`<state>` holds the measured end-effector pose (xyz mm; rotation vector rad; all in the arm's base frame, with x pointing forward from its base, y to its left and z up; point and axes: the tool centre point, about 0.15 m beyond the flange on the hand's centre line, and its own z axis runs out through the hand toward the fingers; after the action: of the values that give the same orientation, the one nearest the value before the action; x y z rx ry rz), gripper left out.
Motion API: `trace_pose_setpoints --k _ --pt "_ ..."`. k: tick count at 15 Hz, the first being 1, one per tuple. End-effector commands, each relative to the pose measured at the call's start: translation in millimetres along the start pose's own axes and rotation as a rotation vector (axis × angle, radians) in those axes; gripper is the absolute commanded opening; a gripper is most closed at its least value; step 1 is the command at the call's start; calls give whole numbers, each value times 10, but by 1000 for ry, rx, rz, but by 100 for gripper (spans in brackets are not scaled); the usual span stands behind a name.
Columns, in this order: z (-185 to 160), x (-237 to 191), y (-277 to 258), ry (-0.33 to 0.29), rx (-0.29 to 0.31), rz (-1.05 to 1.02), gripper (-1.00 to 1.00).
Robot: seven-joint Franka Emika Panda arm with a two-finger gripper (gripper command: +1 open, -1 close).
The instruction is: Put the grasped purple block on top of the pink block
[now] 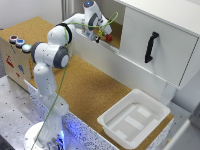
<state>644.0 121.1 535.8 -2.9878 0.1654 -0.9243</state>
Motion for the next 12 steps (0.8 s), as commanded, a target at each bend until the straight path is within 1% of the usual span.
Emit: trace_pose_setpoints --k 1,2,3,4,5,6,8,9,10,12 --pt "-4 159 -11 -123 -79 -55 -100" --pt "30 139 -22 -133 -81 -65 -100" --pt "57 124 -30 -131 -75 -67 -100" --pt "82 142 -45 -121 -81 -80 -100" --pt "111 157 -64 -116 -90 -97 -100" --pt "139 174 -71 -111 -117 -112 -100" --pt "228 172 -54 -121 -126 -128 -100" --pt "287 166 -38 -136 -151 -142 -100" --pt "326 167 24 -150 -155 -144 -100" --pt "340 139 72 -154 -136 -131 -100"
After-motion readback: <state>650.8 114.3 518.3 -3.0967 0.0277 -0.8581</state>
